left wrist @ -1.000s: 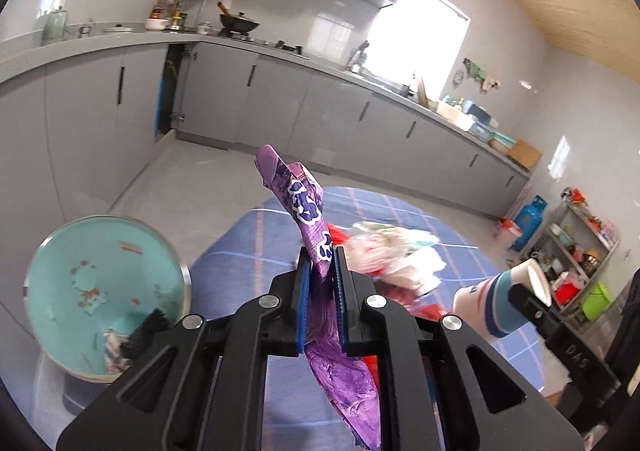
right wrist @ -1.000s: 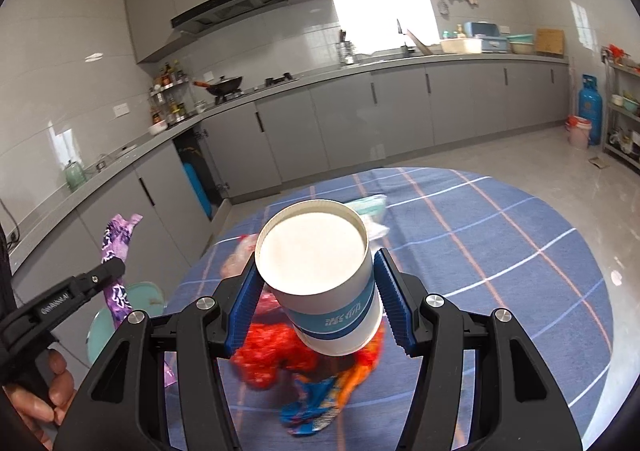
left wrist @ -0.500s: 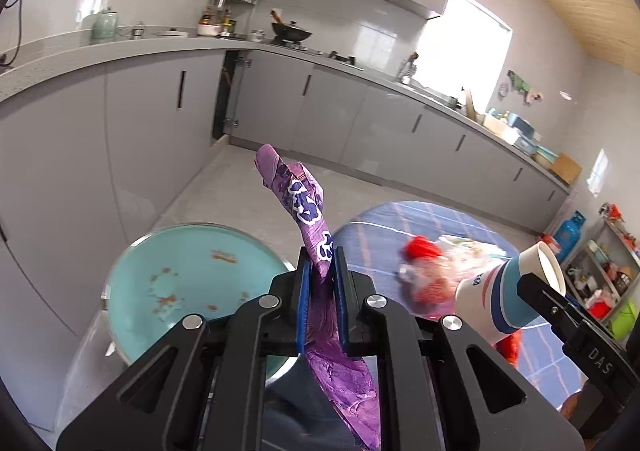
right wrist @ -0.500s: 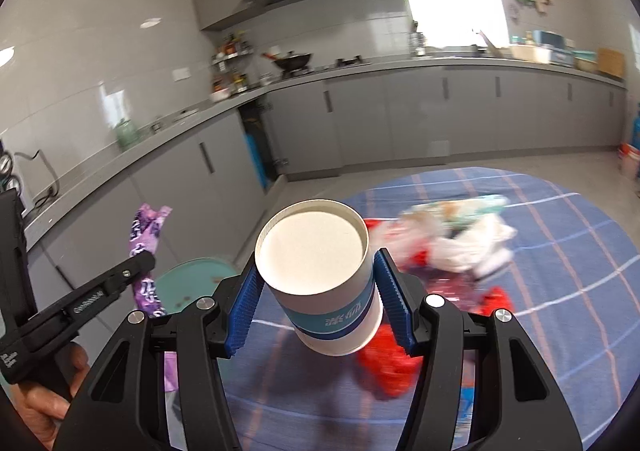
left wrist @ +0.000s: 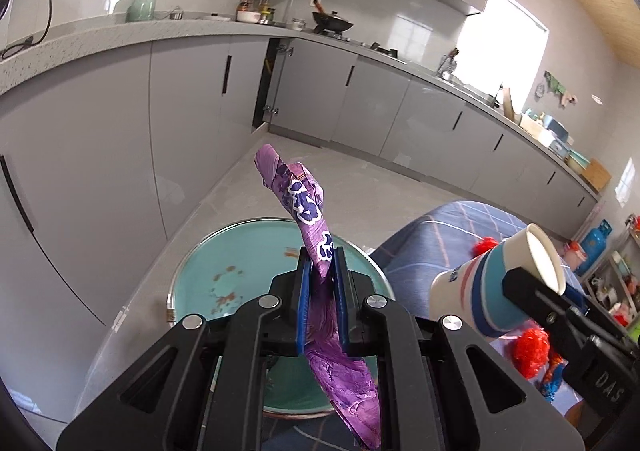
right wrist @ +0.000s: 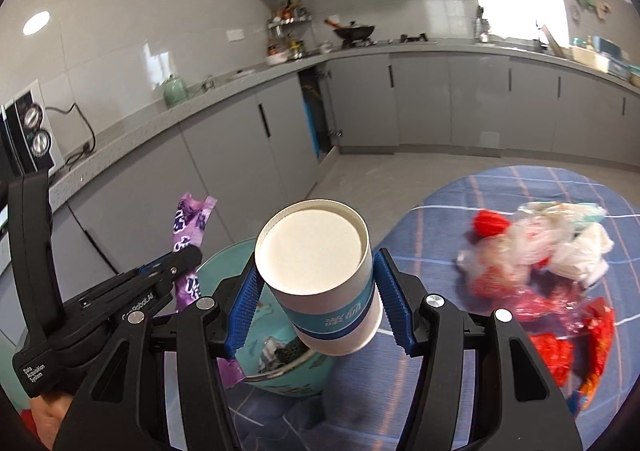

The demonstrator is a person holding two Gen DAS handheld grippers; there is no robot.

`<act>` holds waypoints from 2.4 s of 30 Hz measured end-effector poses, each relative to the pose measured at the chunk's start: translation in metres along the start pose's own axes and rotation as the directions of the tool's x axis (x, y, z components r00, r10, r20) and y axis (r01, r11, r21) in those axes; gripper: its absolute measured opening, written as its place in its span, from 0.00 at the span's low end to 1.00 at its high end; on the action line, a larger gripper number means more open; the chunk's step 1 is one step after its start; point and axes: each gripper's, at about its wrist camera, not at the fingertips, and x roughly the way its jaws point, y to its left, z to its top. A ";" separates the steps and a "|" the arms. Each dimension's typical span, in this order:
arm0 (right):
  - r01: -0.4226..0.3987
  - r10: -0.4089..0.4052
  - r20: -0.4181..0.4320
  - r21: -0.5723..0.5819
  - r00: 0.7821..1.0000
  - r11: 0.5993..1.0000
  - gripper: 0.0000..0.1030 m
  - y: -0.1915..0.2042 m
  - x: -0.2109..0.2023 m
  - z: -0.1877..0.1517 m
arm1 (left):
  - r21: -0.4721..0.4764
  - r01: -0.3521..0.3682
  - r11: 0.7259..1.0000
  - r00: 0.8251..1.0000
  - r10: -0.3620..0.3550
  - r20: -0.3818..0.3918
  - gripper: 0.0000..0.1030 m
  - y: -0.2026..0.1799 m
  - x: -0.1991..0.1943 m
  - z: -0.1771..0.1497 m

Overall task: Collect trash
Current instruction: 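Carry the purple wrapper and paper cup over the teal bin and release both, then move both tools back over the remaining plastic bags on the table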

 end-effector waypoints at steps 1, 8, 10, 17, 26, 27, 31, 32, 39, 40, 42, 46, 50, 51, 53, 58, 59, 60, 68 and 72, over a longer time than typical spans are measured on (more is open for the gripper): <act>-0.004 0.004 -0.008 -0.001 1.000 1.000 0.55 0.003 0.003 0.000 | -0.005 -0.005 1.000 1.000 0.005 -0.001 0.11 0.003 0.001 0.000; -0.048 0.050 -0.091 0.026 0.995 0.999 0.55 0.014 0.037 -0.006 | -0.039 -0.034 0.999 0.999 0.034 -0.012 0.11 0.028 0.013 -0.002; -0.061 0.064 -0.114 0.033 0.991 0.998 0.55 0.018 0.046 -0.008 | -0.047 -0.042 0.998 0.999 0.041 -0.017 0.11 0.033 0.016 -0.004; -0.096 0.108 -0.191 0.072 0.976 0.993 0.55 0.021 0.079 -0.013 | -0.059 -0.080 0.995 0.996 0.077 -0.044 0.11 0.048 0.034 -0.008; -0.176 0.206 -0.226 0.147 0.952 0.973 0.65 0.011 0.108 -0.014 | -0.072 -0.117 0.991 0.990 0.110 -0.091 0.22 0.058 0.053 -0.013; -0.175 0.207 -0.214 0.159 0.955 0.972 0.65 0.008 0.106 -0.013 | -0.073 -0.122 0.990 0.989 0.114 -0.095 0.32 0.058 0.055 -0.013; -0.156 0.183 -0.179 0.156 0.967 0.975 0.65 0.000 0.094 -0.012 | -0.058 -0.146 0.987 0.985 0.140 -0.099 0.40 0.056 0.056 -0.016; -0.152 0.177 -0.166 0.157 0.970 0.976 0.65 -0.003 0.089 -0.012 | -0.058 -0.150 0.987 0.984 0.144 -0.100 0.41 0.055 0.056 -0.018; -0.117 0.128 -0.087 0.120 0.988 0.986 0.65 -0.012 0.055 -0.012 | -0.022 -0.196 0.980 0.977 0.194 -0.091 0.56 0.039 0.050 -0.020; -0.112 0.121 -0.080 0.115 0.989 0.987 0.65 -0.013 0.052 -0.013 | -0.014 -0.202 0.979 0.976 0.200 -0.088 0.58 0.035 0.048 -0.020; -0.102 0.108 -0.059 0.101 0.992 0.990 0.65 -0.013 0.044 -0.012 | -0.006 -0.210 0.978 0.975 0.209 -0.082 0.62 0.030 0.046 -0.020; -0.088 0.092 -0.043 0.087 0.995 0.992 0.65 -0.017 0.034 -0.015 | 0.006 -0.217 0.976 0.973 0.216 -0.078 0.66 0.020 0.038 -0.022; -0.068 0.073 -0.038 0.111 0.997 0.992 0.65 -0.028 0.023 -0.020 | 0.023 -0.237 0.971 0.969 0.238 -0.067 0.70 0.011 0.029 -0.027; -0.065 0.069 -0.037 0.112 0.997 0.992 0.66 -0.030 0.020 -0.021 | 0.024 -0.242 0.970 0.968 0.243 -0.065 0.71 0.010 0.027 -0.027; -0.060 0.063 -0.030 0.116 0.998 0.991 0.66 -0.035 0.014 -0.023 | 0.020 -0.244 0.970 0.968 0.244 -0.063 0.71 0.007 0.023 -0.028; -0.029 0.030 -0.008 0.110 1.000 0.994 0.68 -0.044 -0.005 -0.027 | 0.038 -0.227 0.973 0.972 0.229 -0.051 0.71 -0.009 0.014 -0.032; -0.023 0.023 -0.003 0.115 1.000 0.993 0.68 -0.048 -0.009 -0.028 | 0.043 -0.220 0.974 0.974 0.222 -0.050 0.71 -0.013 0.013 -0.033; -0.018 0.018 0.001 0.123 1.000 0.992 0.68 -0.053 -0.013 -0.029 | 0.049 -0.212 0.976 0.975 0.214 -0.051 0.71 -0.018 0.012 -0.034; 0.045 -0.051 0.027 0.182 0.998 0.982 0.68 -0.088 -0.043 -0.039 | 0.114 -0.151 0.982 0.986 0.158 -0.052 0.71 -0.060 0.007 -0.046; 0.080 -0.089 0.034 0.206 0.995 0.975 0.68 -0.106 -0.058 -0.050 | 0.158 -0.134 0.978 0.989 0.143 -0.046 0.71 -0.082 0.003 -0.053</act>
